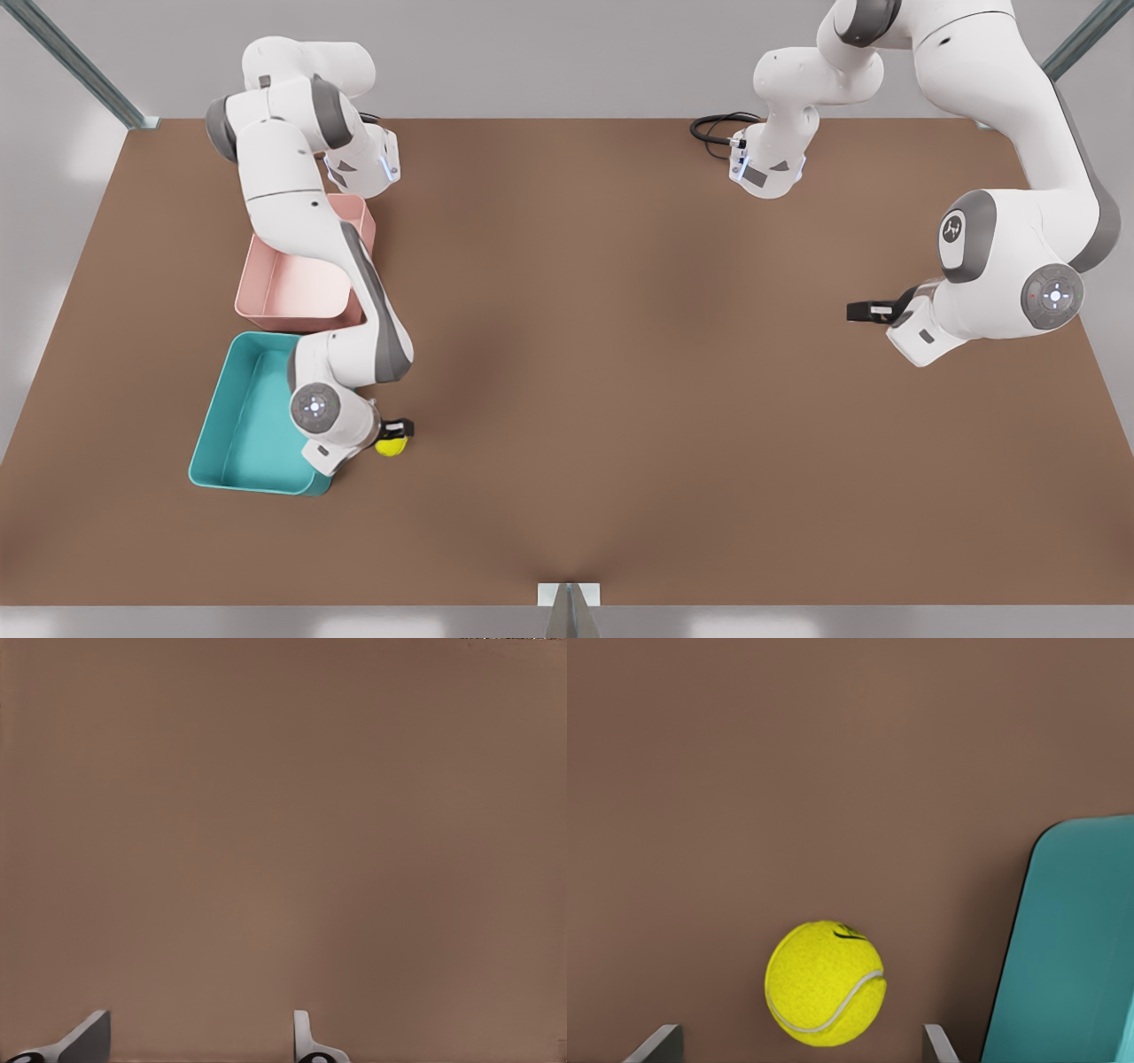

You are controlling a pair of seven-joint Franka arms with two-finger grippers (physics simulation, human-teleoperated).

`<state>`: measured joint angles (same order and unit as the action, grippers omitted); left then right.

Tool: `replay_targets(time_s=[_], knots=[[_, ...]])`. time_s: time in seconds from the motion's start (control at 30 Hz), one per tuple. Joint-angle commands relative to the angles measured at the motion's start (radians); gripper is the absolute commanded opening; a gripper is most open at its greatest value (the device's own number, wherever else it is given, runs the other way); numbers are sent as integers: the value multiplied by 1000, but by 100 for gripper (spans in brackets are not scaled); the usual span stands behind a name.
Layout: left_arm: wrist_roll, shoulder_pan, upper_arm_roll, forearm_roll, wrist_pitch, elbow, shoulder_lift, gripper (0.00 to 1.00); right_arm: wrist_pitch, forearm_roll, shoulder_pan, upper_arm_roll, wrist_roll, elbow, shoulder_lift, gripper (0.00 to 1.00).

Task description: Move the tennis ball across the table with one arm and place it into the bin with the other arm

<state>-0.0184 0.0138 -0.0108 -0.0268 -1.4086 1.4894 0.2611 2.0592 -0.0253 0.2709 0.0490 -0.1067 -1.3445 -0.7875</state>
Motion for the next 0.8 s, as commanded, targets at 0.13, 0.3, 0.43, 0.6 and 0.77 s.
replay_targets(time_s=[0.13, 0.3, 0.43, 0.6, 0.77], knots=[[176, 0, 0, 1, 5, 5, 1, 100, 41, -25, -1, 12, -44, -10, -36, 100], [178, 0, 0, -1, 3, 6, 1, 100, 88, -47, -1, 12, -45, -65, -42, 100], [178, 0, 0, -1, 2, 6, 6, 100, 131, -58, 1, 14, -44, -110, -29, 100], [178, 0, 0, -1, 2, 6, 7, 100, 133, -81, 4, 14, -45, -127, -35, 100], [178, -2, 0, 1, 2, 6, 9, 100, 142, -81, 4, 14, -45, -131, -53, 100]])
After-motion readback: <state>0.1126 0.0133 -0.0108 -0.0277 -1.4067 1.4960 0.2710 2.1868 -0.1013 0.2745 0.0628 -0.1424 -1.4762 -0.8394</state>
